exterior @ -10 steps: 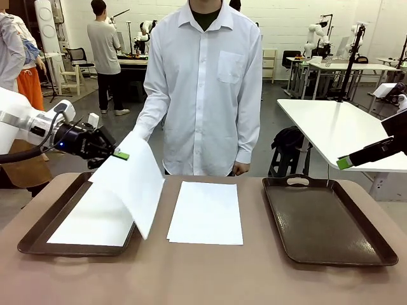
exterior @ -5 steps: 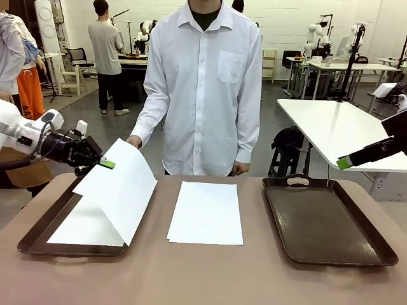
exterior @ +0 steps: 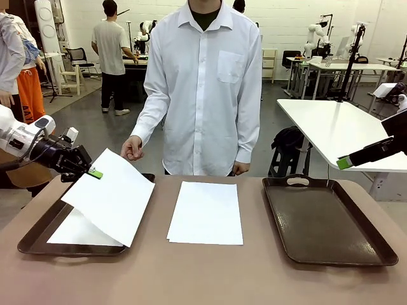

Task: Sort the A4 documents.
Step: Place the A4 Paper in the designated Handle tray.

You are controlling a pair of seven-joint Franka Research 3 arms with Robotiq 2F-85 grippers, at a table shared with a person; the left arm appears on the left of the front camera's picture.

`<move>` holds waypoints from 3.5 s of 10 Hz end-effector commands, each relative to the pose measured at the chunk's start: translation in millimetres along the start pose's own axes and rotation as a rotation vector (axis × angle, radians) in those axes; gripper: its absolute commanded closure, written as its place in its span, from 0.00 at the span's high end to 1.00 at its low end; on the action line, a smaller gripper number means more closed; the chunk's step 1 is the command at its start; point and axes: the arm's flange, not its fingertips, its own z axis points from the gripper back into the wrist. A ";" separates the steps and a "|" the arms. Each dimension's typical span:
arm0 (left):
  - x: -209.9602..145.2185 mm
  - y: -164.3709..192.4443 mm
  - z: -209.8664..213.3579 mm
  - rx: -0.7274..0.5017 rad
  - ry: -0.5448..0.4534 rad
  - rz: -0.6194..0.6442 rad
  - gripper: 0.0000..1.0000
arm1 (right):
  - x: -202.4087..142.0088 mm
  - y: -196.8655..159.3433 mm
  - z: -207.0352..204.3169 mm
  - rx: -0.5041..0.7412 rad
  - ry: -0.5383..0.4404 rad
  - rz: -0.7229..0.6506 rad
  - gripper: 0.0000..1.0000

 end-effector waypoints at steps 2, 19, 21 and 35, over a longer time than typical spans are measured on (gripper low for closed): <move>16.4 4.7 7.0 0.068 0.039 0.041 0.01 | -0.5 -0.5 -2.0 0.012 -0.002 -0.003 1.00; 44.9 43.3 17.3 0.285 0.069 0.164 0.20 | -0.5 -0.5 -2.0 0.012 -0.002 -0.003 1.00; 42.5 43.0 20.2 0.299 0.076 0.153 0.39 | -0.5 -0.5 -2.0 0.012 -0.002 -0.003 1.00; 42.2 28.5 32.9 0.465 0.006 0.146 1.00 | -0.5 -0.5 -2.0 0.012 -0.002 -0.003 1.00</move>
